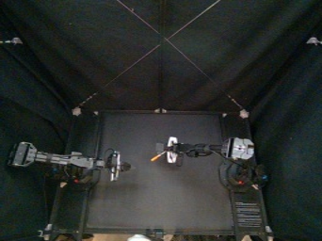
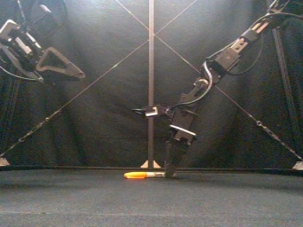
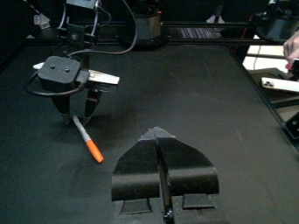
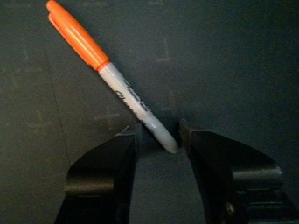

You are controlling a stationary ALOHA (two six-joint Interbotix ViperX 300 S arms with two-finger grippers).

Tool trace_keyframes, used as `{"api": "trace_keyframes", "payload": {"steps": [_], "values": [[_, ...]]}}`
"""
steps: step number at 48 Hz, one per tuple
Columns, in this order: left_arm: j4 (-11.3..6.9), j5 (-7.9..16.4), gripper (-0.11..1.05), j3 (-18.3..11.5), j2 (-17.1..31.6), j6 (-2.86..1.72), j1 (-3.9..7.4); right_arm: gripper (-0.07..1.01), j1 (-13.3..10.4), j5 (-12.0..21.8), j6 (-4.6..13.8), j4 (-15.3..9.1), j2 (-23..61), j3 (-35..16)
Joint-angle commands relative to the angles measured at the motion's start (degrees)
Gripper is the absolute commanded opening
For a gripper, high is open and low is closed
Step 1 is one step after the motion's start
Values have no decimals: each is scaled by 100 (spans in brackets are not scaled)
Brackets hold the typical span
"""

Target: Uncap the pen

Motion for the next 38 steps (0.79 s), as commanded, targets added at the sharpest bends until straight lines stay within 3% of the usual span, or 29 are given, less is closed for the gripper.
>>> {"api": "trace_keyframes", "payload": {"steps": [1,11,20,38], "values": [[18,-26,2,-70,0,0,18,76,0,97,-35,53,-62,-62],[9,-53,2,-88,-70,0,26,59,62,360,-26,35,-53,-44],[-18,-62,9,-123,-176,-18,193,47,246,606,0,26,-97,-79],[-255,-62,42,-123,-237,-26,246,45,773,598,97,18,-624,-237]]}}
